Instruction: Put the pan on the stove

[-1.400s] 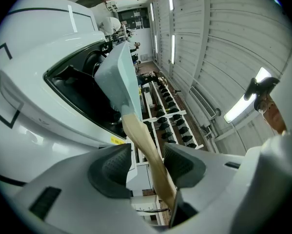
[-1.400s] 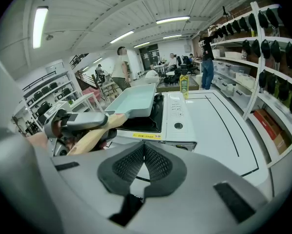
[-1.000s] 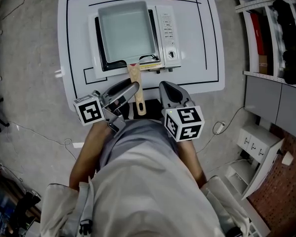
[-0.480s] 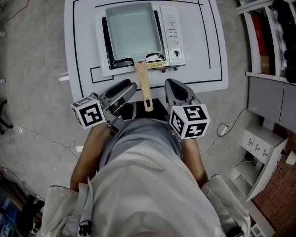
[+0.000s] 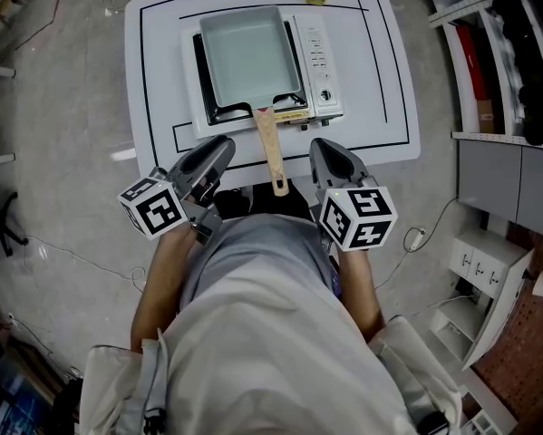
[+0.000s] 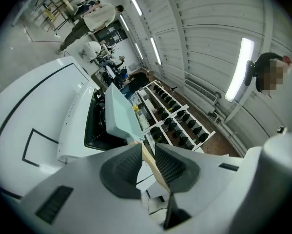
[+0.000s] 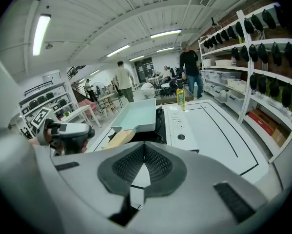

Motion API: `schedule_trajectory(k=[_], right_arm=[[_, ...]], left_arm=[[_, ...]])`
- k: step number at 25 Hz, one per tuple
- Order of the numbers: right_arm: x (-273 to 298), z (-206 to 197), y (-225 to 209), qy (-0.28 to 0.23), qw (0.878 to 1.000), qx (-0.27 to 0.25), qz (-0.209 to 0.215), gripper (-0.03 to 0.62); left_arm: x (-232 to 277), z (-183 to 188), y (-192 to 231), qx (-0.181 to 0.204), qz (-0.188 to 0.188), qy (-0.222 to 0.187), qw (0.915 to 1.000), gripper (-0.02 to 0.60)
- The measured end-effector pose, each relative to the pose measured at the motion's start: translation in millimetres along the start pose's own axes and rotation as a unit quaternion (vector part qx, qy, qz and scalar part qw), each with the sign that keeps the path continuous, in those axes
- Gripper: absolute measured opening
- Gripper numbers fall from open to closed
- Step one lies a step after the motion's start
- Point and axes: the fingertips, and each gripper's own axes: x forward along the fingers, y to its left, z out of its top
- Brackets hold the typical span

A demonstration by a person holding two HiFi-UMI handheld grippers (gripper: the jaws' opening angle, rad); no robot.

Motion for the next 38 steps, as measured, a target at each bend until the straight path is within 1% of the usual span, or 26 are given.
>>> schedule_trajectory(k=[2, 4, 8, 10, 12, 14, 20, 22, 26, 28, 31, 34, 38], right_arm=[[-4.2, 4.9, 1.0, -0.008, 1.000, 0.001, -0.002, 0.009], [-8.2, 9.8, 1.6, -0.015, 1.000, -0.001, -0.002, 0.009], [-15.0, 14.7, 1.0, -0.025, 1.000, -0.003, -0.002, 0.009], [-18.6, 16.1, 1.3, -0.028, 1.000, -0.001, -0.001, 0.009], [-21.4, 17.7, 3.0, -0.032, 0.999, 0.000, 0.003, 0.009], [-24.1, 18.7, 5.9, -0.039, 0.999, -0.004, 0.005, 0.009], [-38.6, 24.3, 16.3, -0.079, 0.997, -0.015, 0.021, 0.009], [-42.7, 26.2, 18.4, -0.090, 0.996, -0.016, 0.022, 0.009], [-49.1, 25.8, 22.6, -0.097, 0.995, -0.020, 0.023, 0.009], [-51.2, 24.5, 23.9, -0.097, 0.995, -0.023, 0.024, 0.009], [-54.9, 23.0, 26.4, -0.095, 0.995, -0.033, 0.023, 0.009], [-58.0, 21.7, 27.9, -0.093, 0.995, -0.041, 0.022, 0.009], [-58.6, 16.7, 27.4, -0.081, 0.995, -0.046, 0.020, 0.009]], left_arm=[[-4.6, 7.4, -5.0, 0.025, 0.001, -0.008, 0.9997, 0.080], [-10.5, 14.7, -9.5, 0.051, 0.015, -0.015, 0.9985, 0.063], [-20.9, 23.7, -14.7, 0.104, 0.043, -0.022, 0.9934, 0.043], [-25.4, 26.5, -16.7, 0.123, 0.051, -0.026, 0.9907, 0.041], [-29.9, 29.7, -17.8, 0.135, 0.057, -0.033, 0.9887, 0.040], [-35.6, 32.2, -17.7, 0.142, 0.070, -0.038, 0.9866, 0.034], [-49.9, 35.4, -16.0, 0.178, 0.110, -0.048, 0.9766, 0.034], [-53.3, 36.4, -15.8, 0.194, 0.127, -0.046, 0.9717, 0.034], [-58.8, 39.1, -13.7, 0.232, 0.164, -0.044, 0.9578, 0.032], [-60.2, 40.0, -16.5, 0.243, 0.170, -0.045, 0.9539, 0.028], [-62.5, 40.4, -23.1, 0.254, 0.170, -0.046, 0.9511, 0.025], [-64.8, 38.3, -25.4, 0.267, 0.179, -0.042, 0.9462, 0.023], [-66.2, 31.4, -25.6, 0.264, 0.185, -0.038, 0.9458, 0.023]])
